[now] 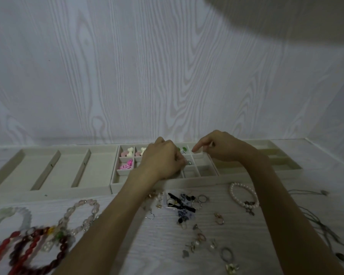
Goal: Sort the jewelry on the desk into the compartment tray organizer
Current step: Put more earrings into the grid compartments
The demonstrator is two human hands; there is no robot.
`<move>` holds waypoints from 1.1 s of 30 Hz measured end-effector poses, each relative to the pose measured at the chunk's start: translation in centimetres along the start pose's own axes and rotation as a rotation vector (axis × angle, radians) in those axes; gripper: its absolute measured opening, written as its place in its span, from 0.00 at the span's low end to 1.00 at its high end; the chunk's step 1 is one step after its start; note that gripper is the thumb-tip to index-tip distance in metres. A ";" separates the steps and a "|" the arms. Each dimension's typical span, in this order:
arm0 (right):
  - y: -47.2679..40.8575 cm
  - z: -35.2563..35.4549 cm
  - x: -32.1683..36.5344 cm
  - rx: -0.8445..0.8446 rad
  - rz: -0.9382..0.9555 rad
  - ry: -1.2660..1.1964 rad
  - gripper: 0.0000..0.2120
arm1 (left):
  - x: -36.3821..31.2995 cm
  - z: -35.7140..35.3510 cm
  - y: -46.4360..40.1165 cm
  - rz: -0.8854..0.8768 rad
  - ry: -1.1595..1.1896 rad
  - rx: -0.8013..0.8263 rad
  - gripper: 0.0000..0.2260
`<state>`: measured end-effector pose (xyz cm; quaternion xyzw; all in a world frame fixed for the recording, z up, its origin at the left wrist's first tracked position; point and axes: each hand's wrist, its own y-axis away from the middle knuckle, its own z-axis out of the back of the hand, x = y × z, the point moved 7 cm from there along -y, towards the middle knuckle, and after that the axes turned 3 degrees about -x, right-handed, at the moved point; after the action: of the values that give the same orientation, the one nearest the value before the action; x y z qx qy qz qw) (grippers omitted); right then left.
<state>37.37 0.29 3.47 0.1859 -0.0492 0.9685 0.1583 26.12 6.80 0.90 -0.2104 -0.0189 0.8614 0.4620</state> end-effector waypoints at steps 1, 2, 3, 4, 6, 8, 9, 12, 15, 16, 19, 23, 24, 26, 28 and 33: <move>0.1 0.0 0.1 0.020 -0.005 0.030 0.21 | 0.1 0.2 0.0 -0.017 0.004 0.056 0.10; 0.2 0.0 0.2 0.023 -0.008 0.063 0.22 | 0.3 0.5 0.0 -0.022 0.015 0.092 0.11; 0.2 0.0 0.3 0.009 -0.006 0.106 0.23 | 0.6 1.0 0.0 -0.022 0.024 0.108 0.12; 0.2 0.0 0.6 -0.008 0.000 0.160 0.25 | 0.9 1.5 0.0 -0.023 0.030 0.109 0.12; 0.2 -0.4 1.1 -0.007 0.018 0.258 0.27 | 1.1 2.2 0.0 -0.039 0.036 0.103 0.13; 0.2 -1.2 1.5 0.039 0.031 0.317 0.25 | 0.9 2.0 0.0 -0.054 0.043 0.123 0.14; 0.3 -1.6 1.6 0.059 0.032 0.339 0.24 | 0.8 1.6 0.1 -0.059 0.036 0.145 0.14; 0.3 -1.9 1.7 0.055 0.031 0.408 0.23 | 0.4 0.3 0.1 -0.070 -0.029 0.193 0.15; 0.3 -2.0 1.7 0.034 0.024 0.432 0.23 | 0.4 -0.2 0.0 -0.068 -0.074 0.190 0.15; 0.3 -2.0 1.7 0.032 0.022 0.428 0.22 | 0.4 -0.3 0.0 -0.071 -0.080 0.189 0.15; 0.3 -2.1 1.8 0.034 0.028 0.420 0.22 | 0.4 -0.4 0.0 -0.072 -0.071 0.197 0.15; 0.4 -1.3 1.9 0.006 0.038 0.357 0.23 | 0.6 0.0 -0.1 -0.057 -0.046 0.141 0.15; 0.4 -1.1 2.0 0.000 0.042 0.349 0.23 | 0.7 0.1 -0.2 -0.048 -0.051 0.126 0.15; 0.5 -1.4 2.3 0.020 0.051 0.356 0.24 | 0.8 0.2 -0.3 -0.041 -0.074 0.116 0.15; 0.5 -2.0 2.5 0.044 0.053 0.381 0.24 | 0.8 0.0 -0.2 -0.048 -0.093 0.126 0.15; 0.4 -2.0 2.3 0.010 0.059 0.441 0.20 | 0.3 -0.3 0.0 -0.073 -0.118 0.166 0.15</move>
<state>34.46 0.88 2.44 -0.0310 -0.0141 0.9901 0.1360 26.10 6.94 0.51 -0.1192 0.0178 0.8534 0.5072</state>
